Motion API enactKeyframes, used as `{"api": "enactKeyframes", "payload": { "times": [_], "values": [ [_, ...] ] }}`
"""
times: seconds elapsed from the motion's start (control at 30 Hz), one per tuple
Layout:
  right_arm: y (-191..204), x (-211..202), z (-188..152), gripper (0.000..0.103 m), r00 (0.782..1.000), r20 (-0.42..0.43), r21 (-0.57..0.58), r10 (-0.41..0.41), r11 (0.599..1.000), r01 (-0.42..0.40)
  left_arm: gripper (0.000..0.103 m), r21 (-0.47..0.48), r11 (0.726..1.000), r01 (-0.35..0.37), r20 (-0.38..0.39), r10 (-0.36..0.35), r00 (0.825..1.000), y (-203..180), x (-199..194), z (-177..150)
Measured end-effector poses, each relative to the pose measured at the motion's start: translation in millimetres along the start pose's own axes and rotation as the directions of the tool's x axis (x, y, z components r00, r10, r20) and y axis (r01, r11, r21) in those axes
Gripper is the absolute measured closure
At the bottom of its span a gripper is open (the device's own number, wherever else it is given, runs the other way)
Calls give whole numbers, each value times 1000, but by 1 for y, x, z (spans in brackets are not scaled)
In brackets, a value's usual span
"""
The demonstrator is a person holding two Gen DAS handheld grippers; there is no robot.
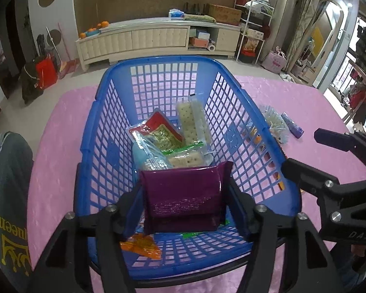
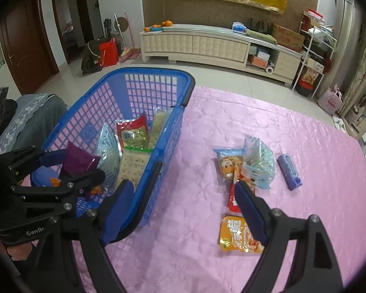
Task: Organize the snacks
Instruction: 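Open the right tool to drop the cracker pack while the left tool releases the purple snack, then move both tools back from the basket toward the yellow snack pouch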
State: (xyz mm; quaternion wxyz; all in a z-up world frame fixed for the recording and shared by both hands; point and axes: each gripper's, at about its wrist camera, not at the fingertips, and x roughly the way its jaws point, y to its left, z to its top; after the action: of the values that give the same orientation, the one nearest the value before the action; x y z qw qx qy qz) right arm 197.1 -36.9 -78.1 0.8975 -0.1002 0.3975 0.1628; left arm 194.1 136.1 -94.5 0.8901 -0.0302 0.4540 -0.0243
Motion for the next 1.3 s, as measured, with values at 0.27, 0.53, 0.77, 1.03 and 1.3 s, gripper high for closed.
{"api": "enactKeyframes", "payload": {
  "times": [0.27, 0.53, 0.77, 1.03, 1.3],
  "values": [
    [6, -5, -10, 16, 1000, -10, -6, 5, 1000, -5, 33, -12, 1000, 15, 35, -15, 999, 1, -17, -7],
    [2, -34, -11, 16, 999, 30, 14, 24, 1000, -24, 33, -8, 1000, 6, 84, -5, 996, -10, -58, -14],
    [-8, -69, -20, 16, 995, 92, 11, 43, 999, -45, 32, 13, 1000, -1, 123, -1, 992, -34, -87, -14],
    [-43, -102, -43, 16, 990, 140, 20, 24, 999, -27, 24, 78, 997, 9, 135, -20, 991, -88, -91, -18],
    [-101, -104, -81, 16, 996, 88, 94, -25, 995, 16, 21, 157, 986, 64, 123, -84, 989, -152, -69, -24]
  ]
}}
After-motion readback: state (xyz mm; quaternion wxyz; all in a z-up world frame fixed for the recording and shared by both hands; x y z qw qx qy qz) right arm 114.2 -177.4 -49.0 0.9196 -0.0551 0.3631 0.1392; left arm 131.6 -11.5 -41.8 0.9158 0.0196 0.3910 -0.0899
